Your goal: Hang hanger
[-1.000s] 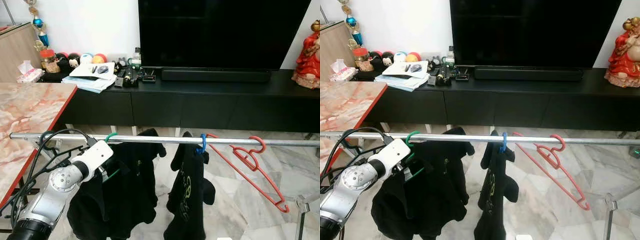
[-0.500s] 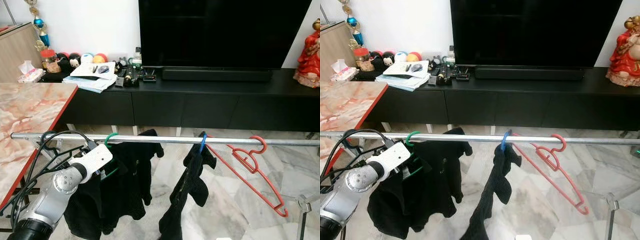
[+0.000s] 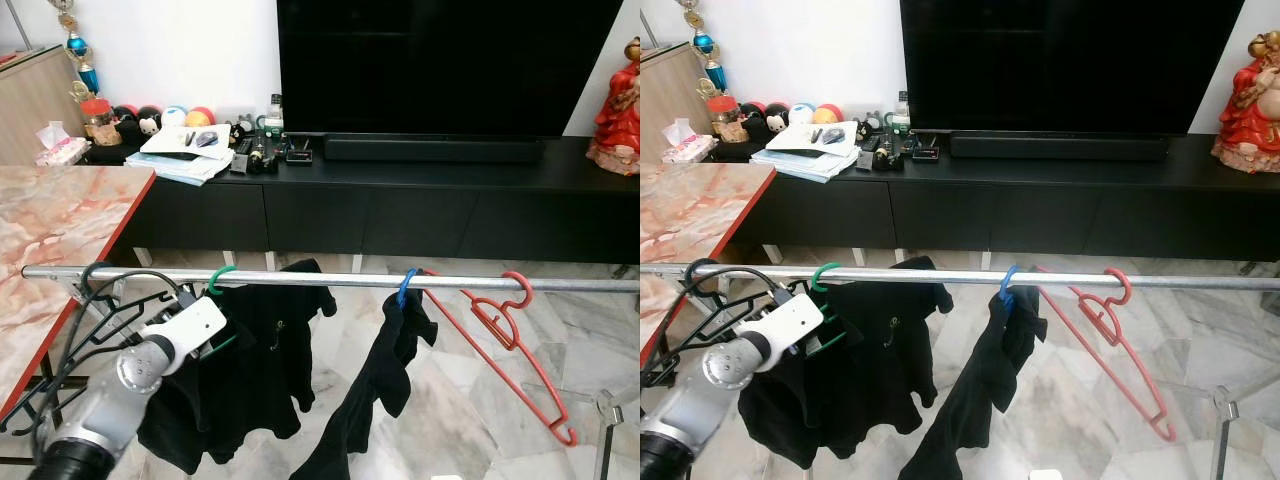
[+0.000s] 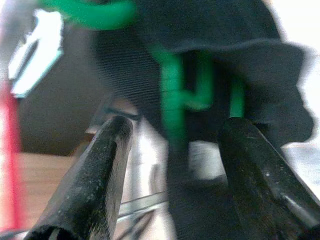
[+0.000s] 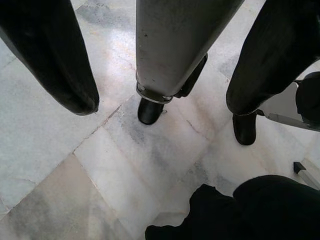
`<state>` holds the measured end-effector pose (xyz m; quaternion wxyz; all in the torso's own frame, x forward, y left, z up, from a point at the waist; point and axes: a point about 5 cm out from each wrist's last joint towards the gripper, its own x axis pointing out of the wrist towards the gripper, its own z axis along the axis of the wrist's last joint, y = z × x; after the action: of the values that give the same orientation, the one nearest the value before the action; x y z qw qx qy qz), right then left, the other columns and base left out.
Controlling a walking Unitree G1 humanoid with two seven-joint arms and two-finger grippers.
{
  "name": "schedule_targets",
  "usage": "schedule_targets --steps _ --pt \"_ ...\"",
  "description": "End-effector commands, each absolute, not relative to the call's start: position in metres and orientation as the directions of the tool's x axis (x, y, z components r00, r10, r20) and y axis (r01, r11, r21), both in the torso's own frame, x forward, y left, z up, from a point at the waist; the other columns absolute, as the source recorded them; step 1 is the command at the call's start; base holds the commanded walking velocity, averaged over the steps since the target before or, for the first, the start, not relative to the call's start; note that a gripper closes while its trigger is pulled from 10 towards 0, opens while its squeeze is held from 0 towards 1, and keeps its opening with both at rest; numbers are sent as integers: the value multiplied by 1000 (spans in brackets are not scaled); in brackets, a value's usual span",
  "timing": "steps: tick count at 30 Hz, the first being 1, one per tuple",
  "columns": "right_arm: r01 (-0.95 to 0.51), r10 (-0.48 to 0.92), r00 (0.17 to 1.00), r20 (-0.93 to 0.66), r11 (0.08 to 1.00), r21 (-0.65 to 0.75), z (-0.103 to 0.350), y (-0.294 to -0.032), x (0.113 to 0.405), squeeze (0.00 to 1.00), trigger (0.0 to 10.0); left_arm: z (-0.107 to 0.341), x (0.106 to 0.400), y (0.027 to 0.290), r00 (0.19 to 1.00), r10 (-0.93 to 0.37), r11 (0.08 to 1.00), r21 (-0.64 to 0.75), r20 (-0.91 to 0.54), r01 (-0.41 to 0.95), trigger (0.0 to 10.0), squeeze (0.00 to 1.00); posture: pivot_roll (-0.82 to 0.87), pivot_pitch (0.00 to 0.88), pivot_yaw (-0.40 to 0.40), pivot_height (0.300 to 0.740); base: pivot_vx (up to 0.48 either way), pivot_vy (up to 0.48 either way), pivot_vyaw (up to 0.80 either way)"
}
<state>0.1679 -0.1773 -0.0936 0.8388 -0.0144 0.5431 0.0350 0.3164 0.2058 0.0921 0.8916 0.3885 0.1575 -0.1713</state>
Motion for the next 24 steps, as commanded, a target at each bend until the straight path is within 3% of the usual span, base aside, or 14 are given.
schedule_targets --steps 1,7,12,15,19,24 --pt "-76 42 407 -913 997 12 -93 -177 169 0 10000 87 313 201 861 -236 656 580 -449 483 10000 0 128 23 25 740 0 0 0" --pt "-82 45 404 -914 997 12 -94 -176 168 0 10000 81 308 202 828 -265 632 559 -495 537 10000 0 130 26 28 740 0 0 0" --pt "-87 45 404 -914 996 11 -94 -176 168 0 10000 87 310 204 857 -258 639 586 -446 498 10000 0 134 27 29 740 0 0 0" --pt "-91 48 404 -914 996 12 -94 -175 168 0 10000 87 307 197 825 -338 612 559 -454 558 10000 0 134 28 30 740 0 0 0" --pt "-93 49 404 -913 996 12 -94 -175 169 0 10000 95 308 185 824 -414 642 519 -387 565 10000 0 133 29 33 740 0 0 0" --pt "-94 49 404 -913 995 11 -94 -175 168 0 10000 102 310 180 832 -441 648 522 -335 554 10000 0 135 29 36 740 0 0 0"
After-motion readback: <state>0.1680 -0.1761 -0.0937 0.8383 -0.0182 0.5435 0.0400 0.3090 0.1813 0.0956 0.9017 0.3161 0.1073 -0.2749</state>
